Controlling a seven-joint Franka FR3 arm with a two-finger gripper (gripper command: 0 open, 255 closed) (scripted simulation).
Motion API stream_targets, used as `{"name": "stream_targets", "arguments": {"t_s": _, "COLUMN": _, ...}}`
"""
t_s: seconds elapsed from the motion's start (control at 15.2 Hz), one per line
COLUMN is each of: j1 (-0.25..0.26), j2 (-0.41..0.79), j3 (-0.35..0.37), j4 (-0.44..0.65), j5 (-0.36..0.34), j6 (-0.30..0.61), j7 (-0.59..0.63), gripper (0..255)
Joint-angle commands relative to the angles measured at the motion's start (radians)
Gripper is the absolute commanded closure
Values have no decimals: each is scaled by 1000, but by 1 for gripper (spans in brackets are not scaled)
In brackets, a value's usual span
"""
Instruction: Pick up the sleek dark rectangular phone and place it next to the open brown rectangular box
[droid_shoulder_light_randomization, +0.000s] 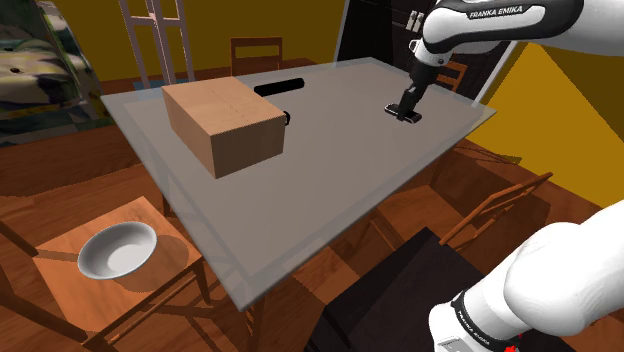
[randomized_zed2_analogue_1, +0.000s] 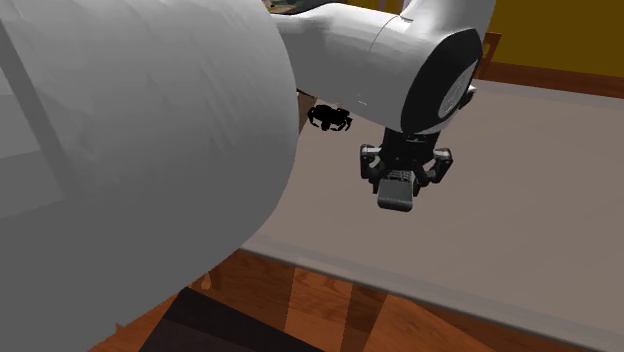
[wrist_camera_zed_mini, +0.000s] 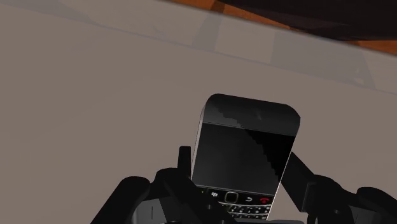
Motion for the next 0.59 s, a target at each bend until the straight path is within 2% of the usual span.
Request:
{"name": "stream_targets", "arguments": {"t_s": 0.0, "j1": 1, "j2": -5, "j3": 3, "j4": 25, "j5": 0, "j6": -31, "j7": 2, "gripper": 255}}
{"name": "stream_targets", "arguments": {"t_s": 0.33, "j1": 3, "j2": -9, "j3": 5, "j4": 84, "j5": 1, "j6": -92, "j7": 0, "gripper": 255}}
{"name": "stream_targets", "arguments": {"t_s": 0.53, "j1": 32, "j2": -27, "j3": 52, "j4": 63, "j5": -1, "j6": -94, "j7": 76, "gripper": 255}}
